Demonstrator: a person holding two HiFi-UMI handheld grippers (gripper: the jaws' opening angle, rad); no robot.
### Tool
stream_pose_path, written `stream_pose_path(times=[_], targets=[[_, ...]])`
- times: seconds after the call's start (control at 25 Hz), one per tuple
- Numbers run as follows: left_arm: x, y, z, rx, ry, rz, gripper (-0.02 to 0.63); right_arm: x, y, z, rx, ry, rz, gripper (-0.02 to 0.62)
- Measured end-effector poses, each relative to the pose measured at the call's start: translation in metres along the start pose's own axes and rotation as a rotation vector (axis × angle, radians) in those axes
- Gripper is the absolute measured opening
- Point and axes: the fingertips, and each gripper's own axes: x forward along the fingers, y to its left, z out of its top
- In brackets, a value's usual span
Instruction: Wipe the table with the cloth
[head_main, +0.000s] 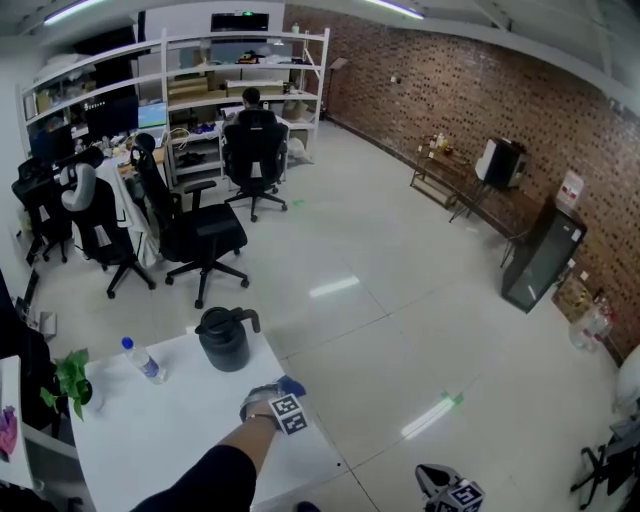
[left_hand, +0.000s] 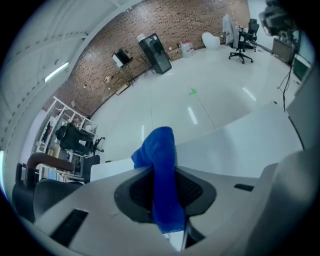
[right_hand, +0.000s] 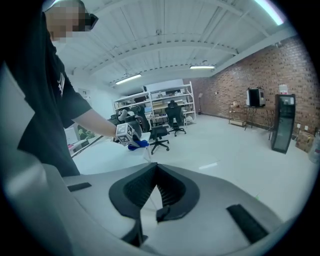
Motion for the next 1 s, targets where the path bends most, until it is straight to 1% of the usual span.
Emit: stream_pose_path(times=[0.08, 0.16, 0.32, 0.4, 0.48, 0.64, 0.84, 1.0], targets=[[-0.022, -0.005, -0.010, -0.006, -0.026, 0.007, 0.081, 0.005, 0.007, 0.010, -0.008, -0.013, 0.014, 0.012], [-0.044, -0.003, -0.034, -0.049, -0.048, 0.015, 0.081, 0.021, 0.020, 0.018, -0.024, -0.024, 0.041, 0.012], [-0.088, 0.001, -0.109, -0.243, -0.082, 0.022, 0.081, 0.070, 0.049, 0.029, -0.087, -0.035, 0.081, 0.012], [-0.111, 0.001, -0.155, -0.339, -0.081, 0.039, 0.081, 0.098, 0.069, 0.041, -0.117, -0.046, 0.116, 0.012], [-0.138, -0.002, -0.206, -0.436, -0.071, 0.064, 0.081, 0.124, 0.097, 0.057, -0.149, -0.051, 0.171, 0.012], [-0.188, -0.026, -0.313, -0.662, -0.058, 0.105, 0.081, 0.166, 0.158, 0.074, -0.204, -0.040, 0.264, 0.012], [-0.246, -0.080, -0.456, -0.969, -0.019, 0.178, 0.081, 0.216, 0.231, 0.070, -0.277, 0.005, 0.378, 0.012], [-0.283, -0.138, -0.546, -1.149, 0.030, 0.234, 0.081, 0.241, 0.287, 0.062, -0.311, 0.034, 0.467, 0.012]])
